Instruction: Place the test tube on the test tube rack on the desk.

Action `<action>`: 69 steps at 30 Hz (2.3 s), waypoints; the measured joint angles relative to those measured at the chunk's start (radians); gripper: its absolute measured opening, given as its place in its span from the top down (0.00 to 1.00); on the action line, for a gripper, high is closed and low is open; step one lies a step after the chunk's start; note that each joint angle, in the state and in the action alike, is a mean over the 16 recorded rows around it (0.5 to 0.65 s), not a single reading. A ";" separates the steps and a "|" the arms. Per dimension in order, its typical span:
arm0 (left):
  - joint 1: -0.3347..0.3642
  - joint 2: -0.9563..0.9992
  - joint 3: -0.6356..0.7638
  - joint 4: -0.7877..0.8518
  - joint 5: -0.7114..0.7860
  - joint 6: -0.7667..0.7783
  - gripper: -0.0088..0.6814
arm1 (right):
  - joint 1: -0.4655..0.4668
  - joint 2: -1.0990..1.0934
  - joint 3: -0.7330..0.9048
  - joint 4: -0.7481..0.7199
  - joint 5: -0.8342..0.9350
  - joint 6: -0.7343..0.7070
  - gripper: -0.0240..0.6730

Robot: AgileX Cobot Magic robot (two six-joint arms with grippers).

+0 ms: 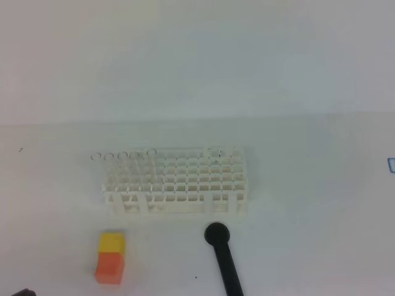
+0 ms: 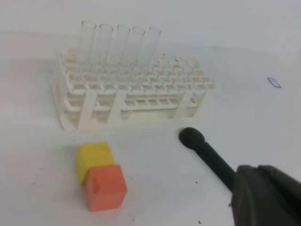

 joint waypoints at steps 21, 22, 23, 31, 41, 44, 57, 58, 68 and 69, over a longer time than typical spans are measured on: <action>0.542 -0.057 0.000 0.009 0.011 0.001 0.99 | -0.624 -0.592 0.497 0.331 0.114 -0.001 0.97; 0.575 -0.063 0.000 0.010 0.011 0.001 0.99 | -0.626 -0.593 0.506 0.326 0.113 0.006 0.97; 0.605 -0.068 0.000 0.012 0.011 0.001 0.99 | -0.627 -0.595 0.516 0.319 0.110 0.019 0.97; 0.747 -0.094 0.039 0.024 -0.031 0.012 0.99 | -0.629 -0.607 0.606 0.125 0.126 0.347 0.97; 0.764 -0.093 0.201 -0.232 -0.189 0.353 0.99 | -0.630 -0.658 0.715 -0.143 0.302 0.887 0.97; 0.755 -0.093 0.241 -0.330 -0.208 0.481 0.99 | -0.630 -0.673 0.737 -0.167 0.368 0.954 0.97; 0.666 -0.092 0.260 -0.476 -0.132 0.614 0.99 | -0.631 -0.693 0.750 -0.183 0.509 1.001 0.97; 0.660 -0.092 0.260 -0.476 -0.130 0.607 0.99 | -0.631 -0.693 0.750 -0.184 0.510 1.001 0.97; 0.633 -0.092 0.260 -0.475 -0.129 0.574 0.99 | -0.631 -0.693 0.749 -0.195 0.514 1.002 0.97; 0.632 -0.092 0.260 -0.475 -0.129 0.574 0.99 | -0.631 -0.693 0.749 -0.195 0.515 1.002 0.97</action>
